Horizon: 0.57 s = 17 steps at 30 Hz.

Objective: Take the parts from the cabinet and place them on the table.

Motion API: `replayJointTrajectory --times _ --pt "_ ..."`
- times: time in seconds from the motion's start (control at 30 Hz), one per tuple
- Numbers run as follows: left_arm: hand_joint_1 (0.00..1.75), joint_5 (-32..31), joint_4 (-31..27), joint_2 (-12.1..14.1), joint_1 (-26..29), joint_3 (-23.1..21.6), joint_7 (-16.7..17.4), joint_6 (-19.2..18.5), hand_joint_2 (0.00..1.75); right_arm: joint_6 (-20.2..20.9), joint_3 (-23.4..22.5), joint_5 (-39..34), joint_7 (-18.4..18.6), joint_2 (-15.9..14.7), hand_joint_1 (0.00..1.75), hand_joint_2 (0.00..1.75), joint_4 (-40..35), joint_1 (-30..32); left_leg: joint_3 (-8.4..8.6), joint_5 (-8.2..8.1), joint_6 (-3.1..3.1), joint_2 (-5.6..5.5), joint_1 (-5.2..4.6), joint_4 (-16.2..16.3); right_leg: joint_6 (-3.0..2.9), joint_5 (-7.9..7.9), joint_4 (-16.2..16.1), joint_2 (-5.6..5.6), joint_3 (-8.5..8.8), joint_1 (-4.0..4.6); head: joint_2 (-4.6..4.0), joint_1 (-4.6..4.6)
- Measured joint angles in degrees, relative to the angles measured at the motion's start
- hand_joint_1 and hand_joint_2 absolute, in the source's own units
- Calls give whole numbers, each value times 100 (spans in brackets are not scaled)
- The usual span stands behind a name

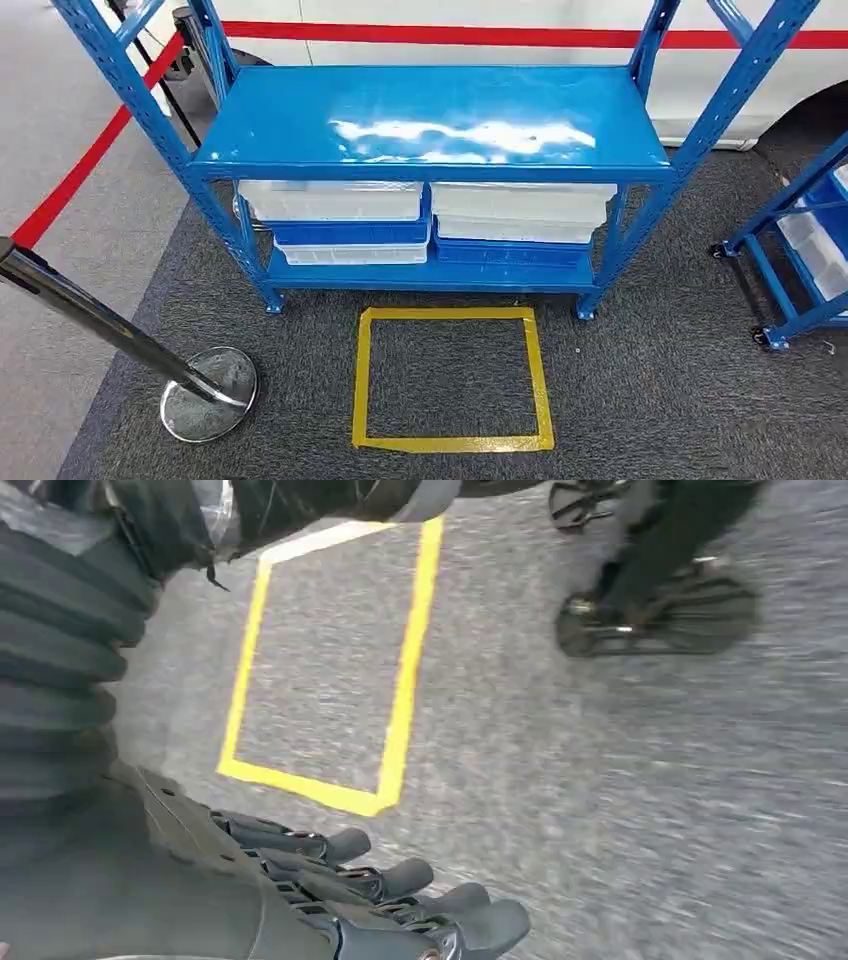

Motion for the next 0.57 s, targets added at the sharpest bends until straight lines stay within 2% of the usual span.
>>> replayJointTrajectory --times 0.03,0.07,0.1,0.13,0.33,0.57 --pt "0 122 39 16 71 -81 50 -41 0 22 82 -99 2 -32 0 0 -92 -31 224 179 -52 7 45 -467 32 -30 46 13 -9 2 2 0" --pt "0 241 81 16 122 -164 98 -88 0 48 160 -189 2 -81 0 0 -167 -56 269 19 -96 -13 15 -606 74 -62 100 27 -40 36 0 -2" --pt "0 383 100 29 178 -267 149 -129 0 86 258 -294 9 -90 0 0 -228 -91 274 118 102 -35 16 -603 102 -81 128 42 -69 56 2 15" --pt "0 518 109 40 239 -374 205 -168 0 88 354 -399 11 -147 0 0 -283 -95 273 86 87 -33 3 -603 107 -76 111 48 -66 70 0 11" --pt "0 1311 33 215 302 -936 505 -424 0 228 905 -1015 98 -258 0 0 -324 52 275 76 124 -40 -43 -600 156 -47 55 44 -25 35 2 9" --pt "0 2182 -205 380 287 -1549 848 -716 0 394 1488 -1694 129 -365 0 0 -324 328 276 65 142 -37 -54 -597 172 -46 50 49 -27 27 2 9"
